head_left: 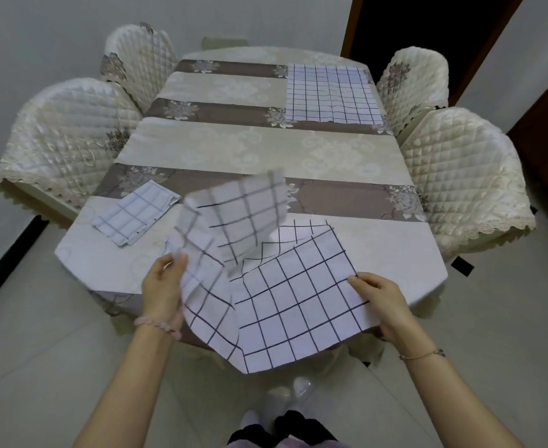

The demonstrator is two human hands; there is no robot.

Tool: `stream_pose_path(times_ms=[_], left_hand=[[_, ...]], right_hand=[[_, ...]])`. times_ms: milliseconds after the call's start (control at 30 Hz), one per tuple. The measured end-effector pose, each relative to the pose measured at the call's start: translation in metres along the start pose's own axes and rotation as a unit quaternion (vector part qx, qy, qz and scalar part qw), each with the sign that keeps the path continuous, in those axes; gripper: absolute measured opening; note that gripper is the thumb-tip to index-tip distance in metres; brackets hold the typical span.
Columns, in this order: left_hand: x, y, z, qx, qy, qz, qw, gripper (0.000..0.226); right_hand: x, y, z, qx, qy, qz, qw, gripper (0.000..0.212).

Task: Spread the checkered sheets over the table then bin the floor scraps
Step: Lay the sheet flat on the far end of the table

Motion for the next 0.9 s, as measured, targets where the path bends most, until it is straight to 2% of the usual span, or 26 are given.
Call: stream_pose_path(times_ms=[100, 300, 467, 600, 700, 833, 900], left_hand=[[0.005, 0.043, 0.006, -0.015, 0.035, -0.031, 0.999, 0.015], [0.026, 0.106, -0.002, -0.039, 0.113, -0.017, 0.993, 0.012], [0.026, 0.121, -0.002, -0.012, 0.152, -0.022, 0.988, 0.025], [0.013, 0.115, 0.006, 0.006, 0.159, 0.053, 0.986, 0.027], [0.010, 0.113, 0.018, -0.034, 0.142, 0.123, 0.982, 0.028], [0.001, 0.106, 0.023, -0.074, 0.065, 0.265, 0.959, 0.032], [-0.007, 0.101, 0.020, -0.081, 0.028, 0.283, 0.955, 0.029]], right_hand=[[-0.017, 0.008, 0.007, -0.009, -0.020, -0.028, 0.999, 0.011], [-0.042, 0.015, 0.018, -0.004, -0.074, -0.079, 0.994, 0.013], [-0.040, 0.018, 0.029, -0.002, -0.086, -0.099, 0.991, 0.010], [-0.032, 0.012, 0.037, 0.007, -0.085, -0.058, 0.995, 0.022], [-0.025, 0.006, 0.042, -0.001, -0.066, -0.071, 0.995, 0.022], [-0.015, -0.004, 0.040, -0.012, -0.041, -0.085, 0.995, 0.044], [-0.012, -0.006, 0.038, -0.027, -0.023, -0.095, 0.995, 0.039]])
Point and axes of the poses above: each hand's wrist, its own z-axis towards the middle knuckle, its own y-axis out of the back of the hand, x = y × z, the point moved 4 cm from there along z, towards the middle knuckle, and after that the axes turned 2 degrees about x, right-handed, at the moved point
